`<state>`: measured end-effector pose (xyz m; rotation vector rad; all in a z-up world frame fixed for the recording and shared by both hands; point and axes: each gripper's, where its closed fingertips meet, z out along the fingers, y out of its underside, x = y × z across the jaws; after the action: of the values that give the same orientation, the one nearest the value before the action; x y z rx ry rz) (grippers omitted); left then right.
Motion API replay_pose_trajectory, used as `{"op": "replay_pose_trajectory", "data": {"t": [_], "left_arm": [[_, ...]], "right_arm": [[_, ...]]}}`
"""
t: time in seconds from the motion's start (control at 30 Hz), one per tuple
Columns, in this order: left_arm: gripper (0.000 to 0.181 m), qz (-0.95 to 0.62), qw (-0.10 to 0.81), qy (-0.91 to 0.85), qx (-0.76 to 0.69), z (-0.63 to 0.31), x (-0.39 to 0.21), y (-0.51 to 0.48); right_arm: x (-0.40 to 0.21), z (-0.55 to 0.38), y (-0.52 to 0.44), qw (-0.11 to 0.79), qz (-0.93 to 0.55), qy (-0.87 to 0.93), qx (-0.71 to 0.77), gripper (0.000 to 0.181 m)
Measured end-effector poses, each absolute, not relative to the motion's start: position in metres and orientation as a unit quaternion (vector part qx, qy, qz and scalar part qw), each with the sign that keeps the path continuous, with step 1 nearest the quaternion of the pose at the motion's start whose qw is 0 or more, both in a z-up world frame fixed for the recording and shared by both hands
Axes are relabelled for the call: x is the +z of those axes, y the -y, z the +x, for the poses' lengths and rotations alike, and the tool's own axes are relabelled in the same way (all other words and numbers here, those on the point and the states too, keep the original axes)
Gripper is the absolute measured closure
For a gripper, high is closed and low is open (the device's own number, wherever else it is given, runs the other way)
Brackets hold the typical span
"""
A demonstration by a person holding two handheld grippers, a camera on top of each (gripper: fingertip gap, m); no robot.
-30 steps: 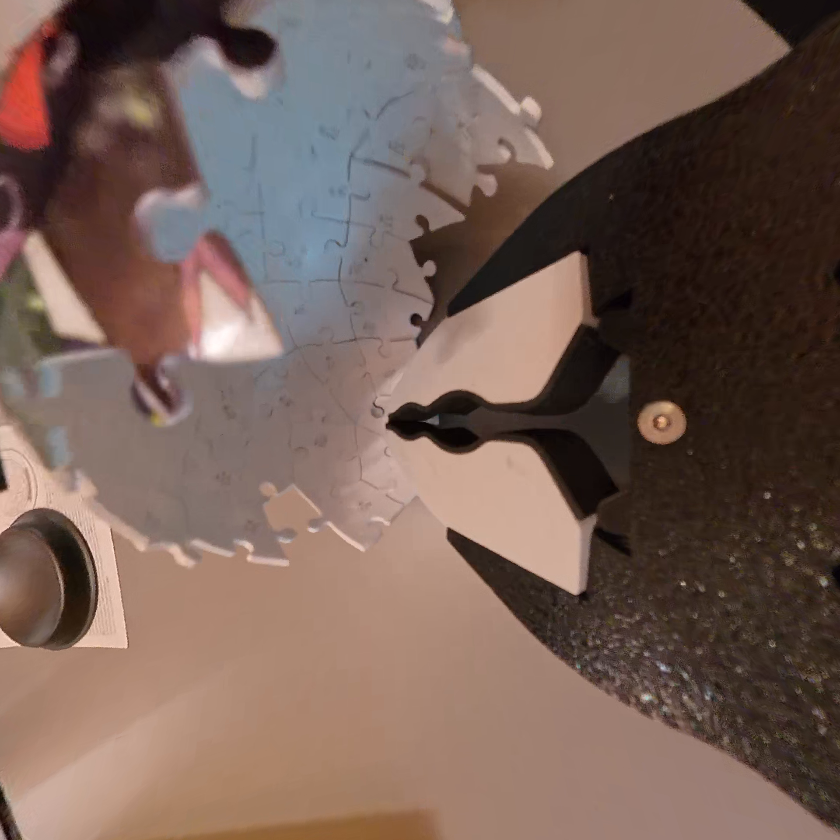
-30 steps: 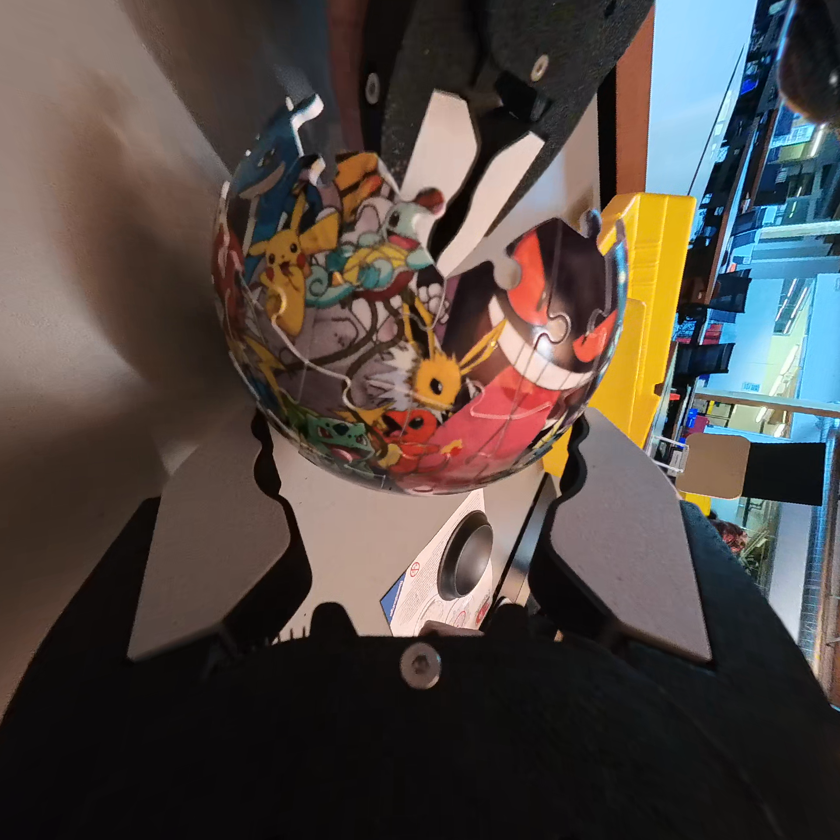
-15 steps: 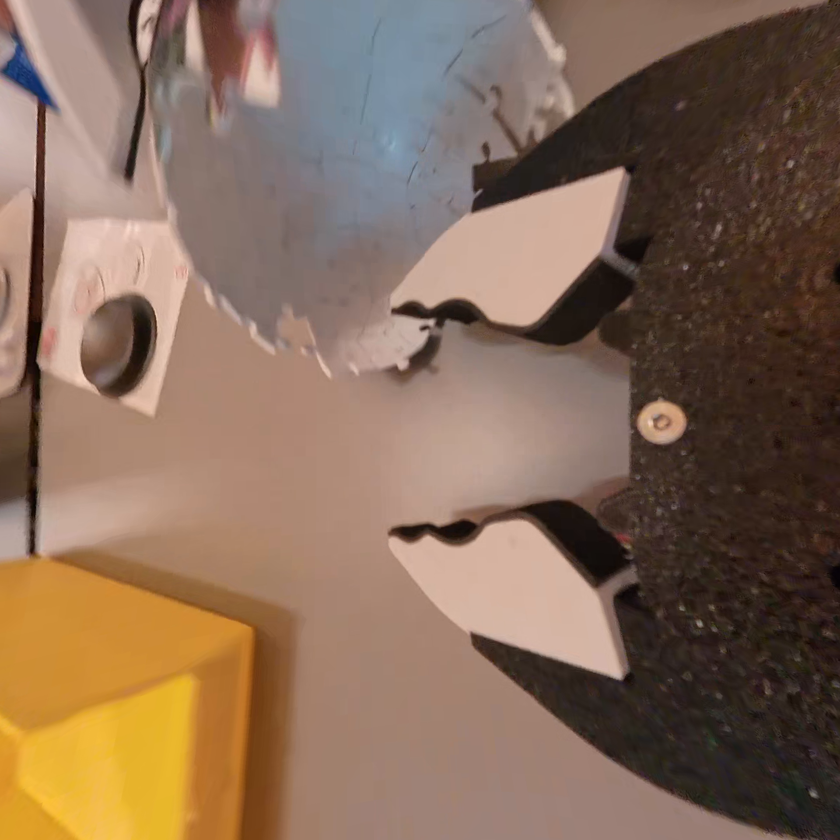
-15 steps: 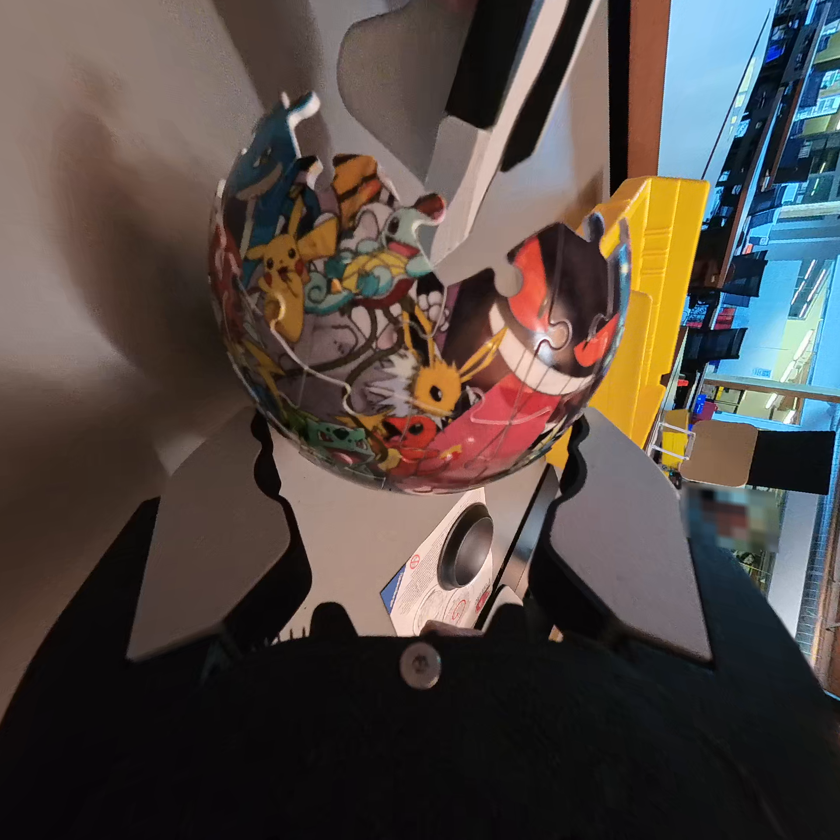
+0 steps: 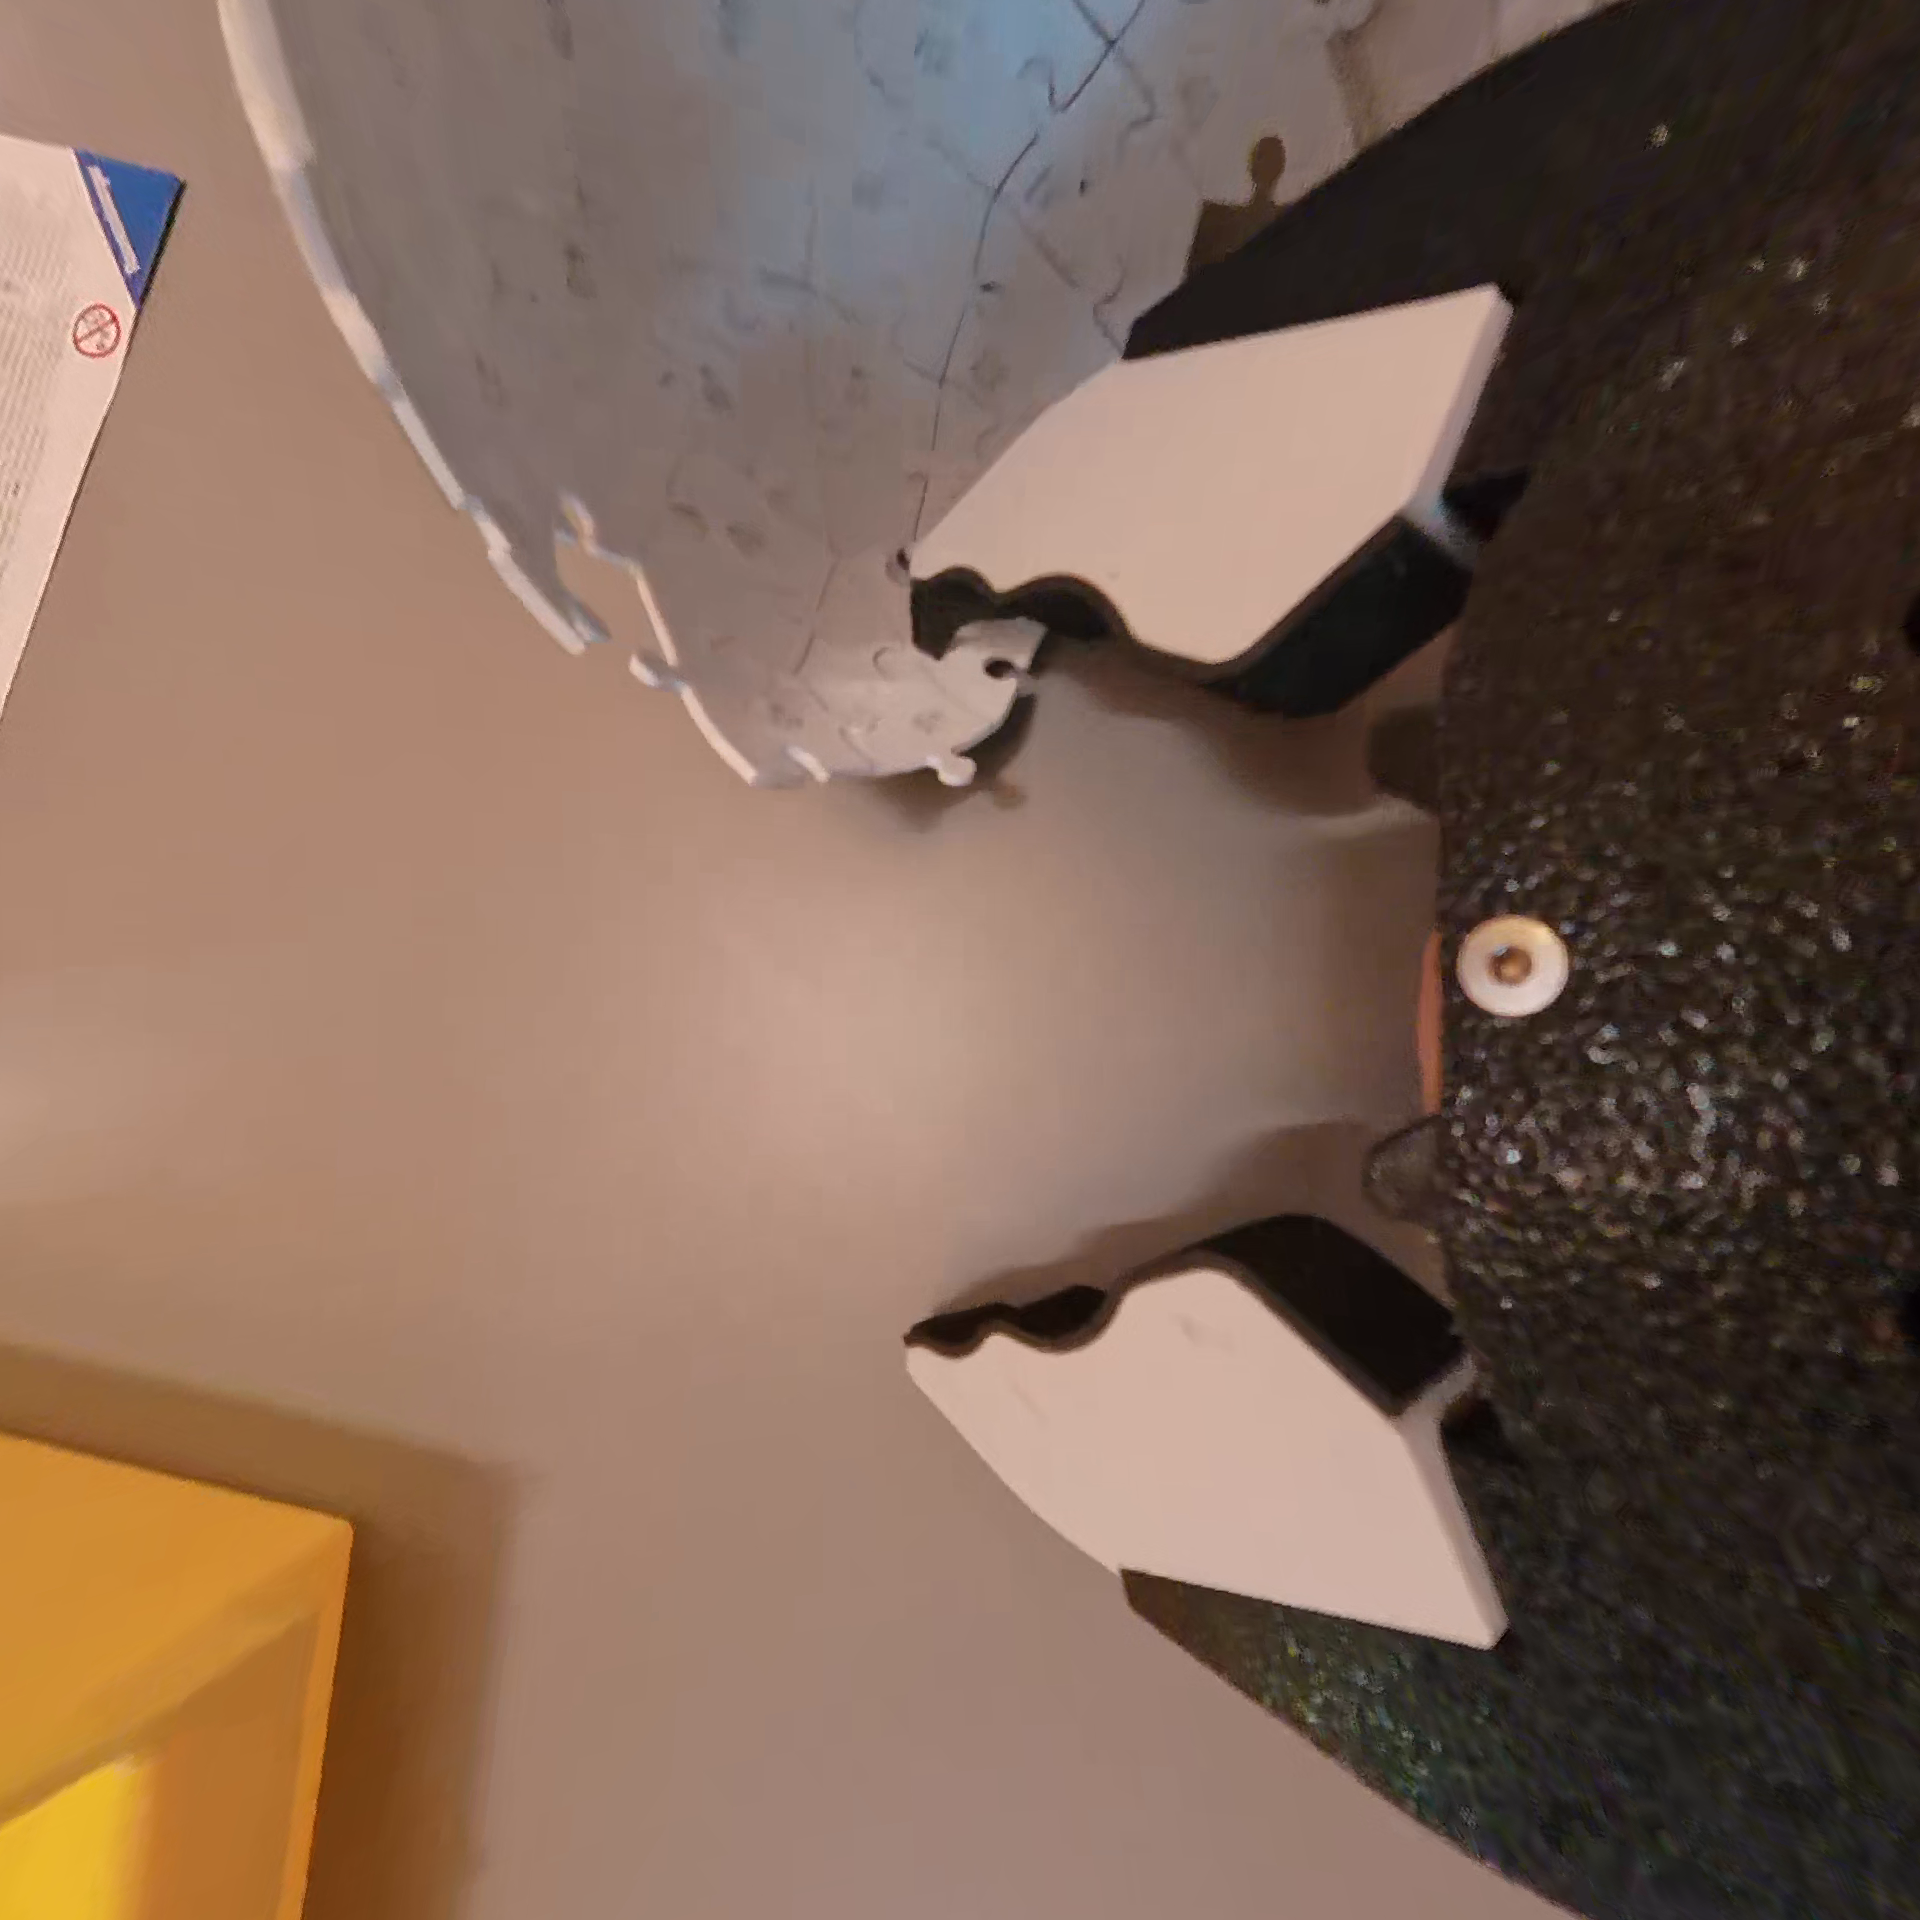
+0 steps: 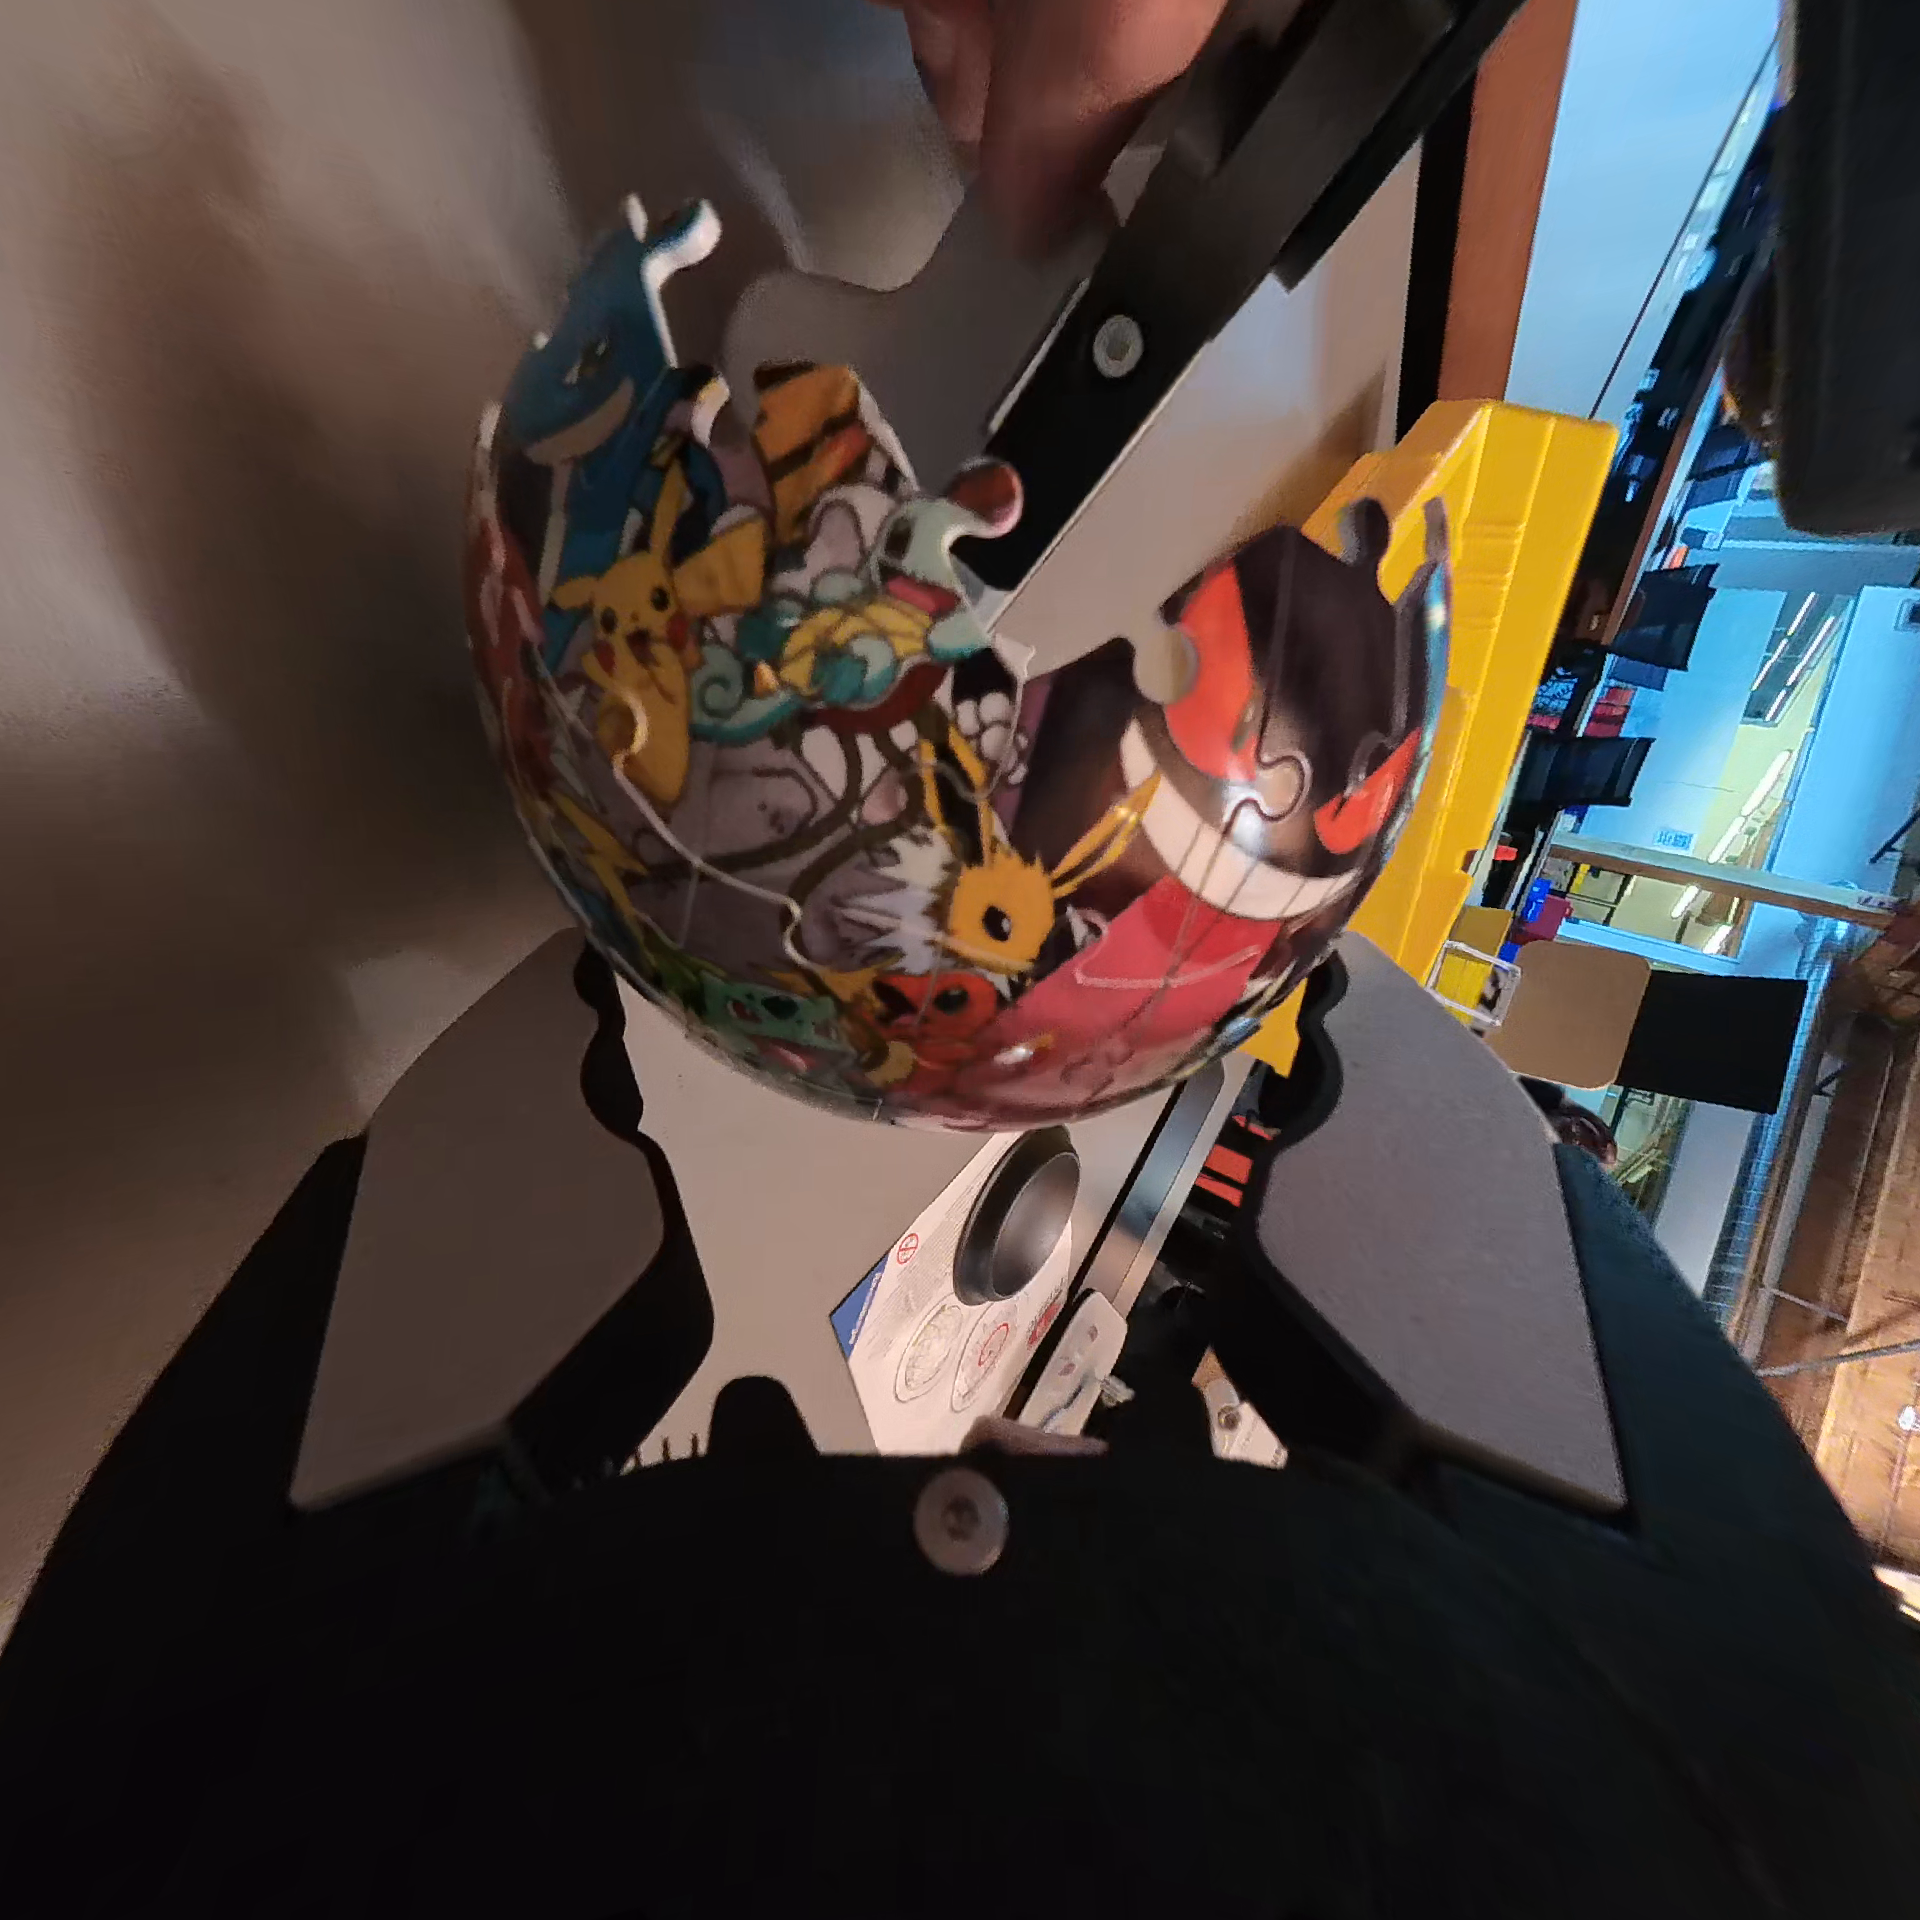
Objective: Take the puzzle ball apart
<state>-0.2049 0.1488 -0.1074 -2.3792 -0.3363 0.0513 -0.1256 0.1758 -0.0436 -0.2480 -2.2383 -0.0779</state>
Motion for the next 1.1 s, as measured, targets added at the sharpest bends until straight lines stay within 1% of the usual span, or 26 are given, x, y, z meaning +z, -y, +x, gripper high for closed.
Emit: {"op": "replay_pose_trajectory", "data": {"t": [0.2,0.47,0.53,0.7,0.8,0.9,1.1], "left_arm": [[0.059,-0.926,0.349,0.142,0.027,-0.204,-0.111,-0.150],[0.053,-0.926,0.350,0.135,0.036,-0.201,-0.113,-0.153],[0.050,-0.930,0.343,0.126,0.040,-0.199,-0.115,-0.153],[0.056,-0.931,0.344,0.119,0.035,-0.195,-0.113,-0.155],[0.075,-0.918,0.369,0.143,-0.002,-0.195,-0.101,-0.155],[0.075,-0.907,0.390,0.158,-0.005,-0.207,-0.086,-0.149],[0.074,-0.927,0.357,0.107,0.032,-0.200,-0.102,-0.141]], "right_arm": [[-0.044,-0.126,-0.176,0.412,-0.107,0.904,-0.038,0.058],[-0.045,-0.127,-0.179,0.405,-0.130,0.904,-0.025,0.058],[-0.046,-0.126,-0.179,0.401,-0.131,0.906,-0.025,0.058],[-0.045,-0.128,-0.181,0.405,-0.135,0.904,-0.034,0.058],[-0.045,-0.127,-0.183,0.409,-0.138,0.901,-0.039,0.058],[-0.045,-0.126,-0.185,0.409,-0.136,0.901,-0.049,0.058],[-0.045,-0.128,-0.186,0.402,-0.143,0.903,-0.050,0.058]]}}
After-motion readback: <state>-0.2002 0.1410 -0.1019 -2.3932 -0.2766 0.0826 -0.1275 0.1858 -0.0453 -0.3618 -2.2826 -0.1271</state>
